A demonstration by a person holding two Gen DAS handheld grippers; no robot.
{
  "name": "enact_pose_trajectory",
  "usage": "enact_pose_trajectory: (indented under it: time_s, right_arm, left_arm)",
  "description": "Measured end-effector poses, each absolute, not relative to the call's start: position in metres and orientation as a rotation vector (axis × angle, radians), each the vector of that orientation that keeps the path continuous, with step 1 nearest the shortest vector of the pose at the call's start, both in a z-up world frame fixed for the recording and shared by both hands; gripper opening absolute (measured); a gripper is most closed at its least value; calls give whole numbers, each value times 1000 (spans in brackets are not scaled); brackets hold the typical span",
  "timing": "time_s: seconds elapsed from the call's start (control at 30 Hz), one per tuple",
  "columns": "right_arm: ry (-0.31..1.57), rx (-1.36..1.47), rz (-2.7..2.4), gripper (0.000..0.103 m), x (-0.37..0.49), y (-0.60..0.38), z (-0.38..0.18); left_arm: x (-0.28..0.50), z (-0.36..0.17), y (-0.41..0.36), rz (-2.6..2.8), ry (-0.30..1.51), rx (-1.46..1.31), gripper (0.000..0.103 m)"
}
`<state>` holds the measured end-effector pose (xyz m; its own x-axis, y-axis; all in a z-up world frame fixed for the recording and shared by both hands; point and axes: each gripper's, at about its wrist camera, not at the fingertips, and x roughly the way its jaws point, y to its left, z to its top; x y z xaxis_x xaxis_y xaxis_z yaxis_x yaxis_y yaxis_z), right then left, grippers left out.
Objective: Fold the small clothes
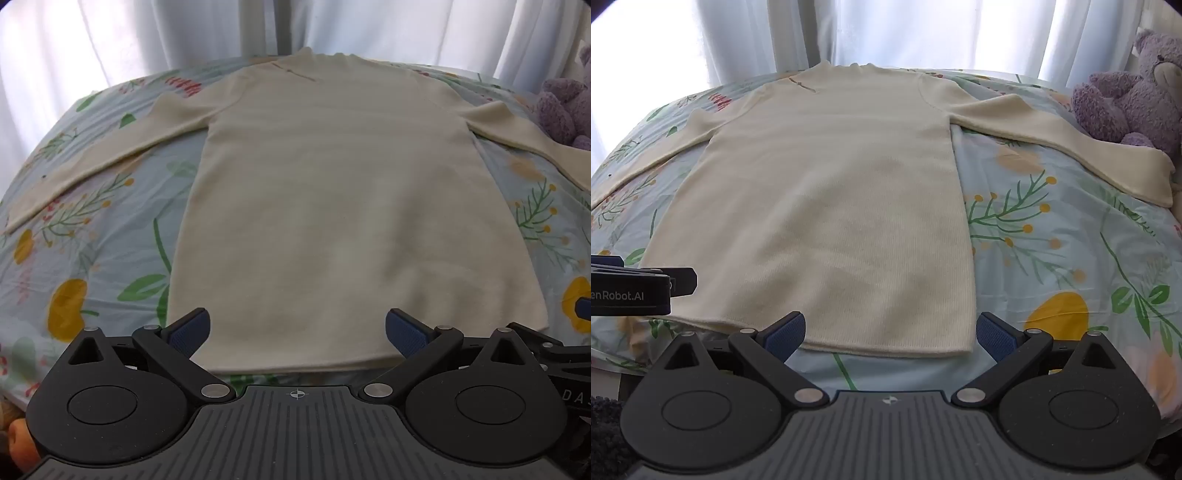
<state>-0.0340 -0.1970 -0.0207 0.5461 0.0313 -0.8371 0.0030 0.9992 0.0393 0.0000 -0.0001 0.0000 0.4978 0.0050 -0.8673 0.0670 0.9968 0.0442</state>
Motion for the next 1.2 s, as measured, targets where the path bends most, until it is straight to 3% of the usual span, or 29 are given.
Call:
enact_pose_trajectory:
  time_s: [1.2]
  right_arm:
    - [995, 36, 18, 99, -32, -197, -21]
  left_arm:
    - [2, -6, 1, -34, 1066, 92, 103]
